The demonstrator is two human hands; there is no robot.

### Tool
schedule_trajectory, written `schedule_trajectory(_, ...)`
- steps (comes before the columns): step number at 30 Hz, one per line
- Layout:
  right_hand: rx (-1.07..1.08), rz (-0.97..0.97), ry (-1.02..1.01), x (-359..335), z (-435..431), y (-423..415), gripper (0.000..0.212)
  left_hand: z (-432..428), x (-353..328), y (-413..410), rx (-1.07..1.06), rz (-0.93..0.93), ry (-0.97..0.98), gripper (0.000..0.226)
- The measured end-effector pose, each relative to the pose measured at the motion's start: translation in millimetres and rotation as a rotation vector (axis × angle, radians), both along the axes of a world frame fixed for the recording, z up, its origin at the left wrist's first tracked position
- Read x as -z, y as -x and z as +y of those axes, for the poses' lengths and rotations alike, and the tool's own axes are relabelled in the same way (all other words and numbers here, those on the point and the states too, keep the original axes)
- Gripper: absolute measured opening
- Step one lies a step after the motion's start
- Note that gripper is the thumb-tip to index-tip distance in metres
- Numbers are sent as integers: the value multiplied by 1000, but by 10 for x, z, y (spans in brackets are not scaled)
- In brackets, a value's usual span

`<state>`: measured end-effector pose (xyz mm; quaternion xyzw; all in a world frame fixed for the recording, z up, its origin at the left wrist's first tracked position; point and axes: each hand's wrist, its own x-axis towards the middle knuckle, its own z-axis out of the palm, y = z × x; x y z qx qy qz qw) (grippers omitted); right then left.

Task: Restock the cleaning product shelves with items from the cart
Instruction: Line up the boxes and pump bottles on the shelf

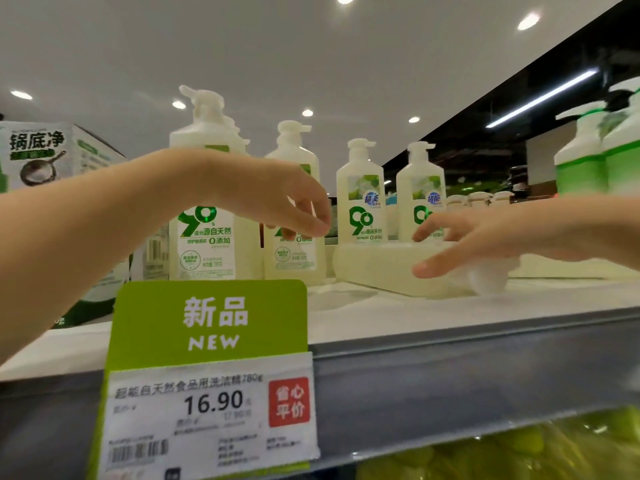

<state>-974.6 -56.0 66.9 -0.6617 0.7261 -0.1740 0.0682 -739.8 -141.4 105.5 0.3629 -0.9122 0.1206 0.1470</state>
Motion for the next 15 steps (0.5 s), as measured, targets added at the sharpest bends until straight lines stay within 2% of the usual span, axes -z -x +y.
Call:
schedule_trajectory(2,35,-4,28,25,46,-57,80,47,28,3,23,3,-32,6)
schedule_trajectory(4,42,92,19,45,125,-113,68,127,38,3,25,-52,-72,14)
schedule_trajectory(7,40,230,17,90,205,-213,69,163,18,12,24,-82,-118,19)
schedule_trajectory(10,-10,377,172,149,231,-243,66,186,34,22,23,-90,-121,20)
schedule_trajectory(15,-80,305,313,169,365,-223,55,151,11,-1,80,-61,-109,21)
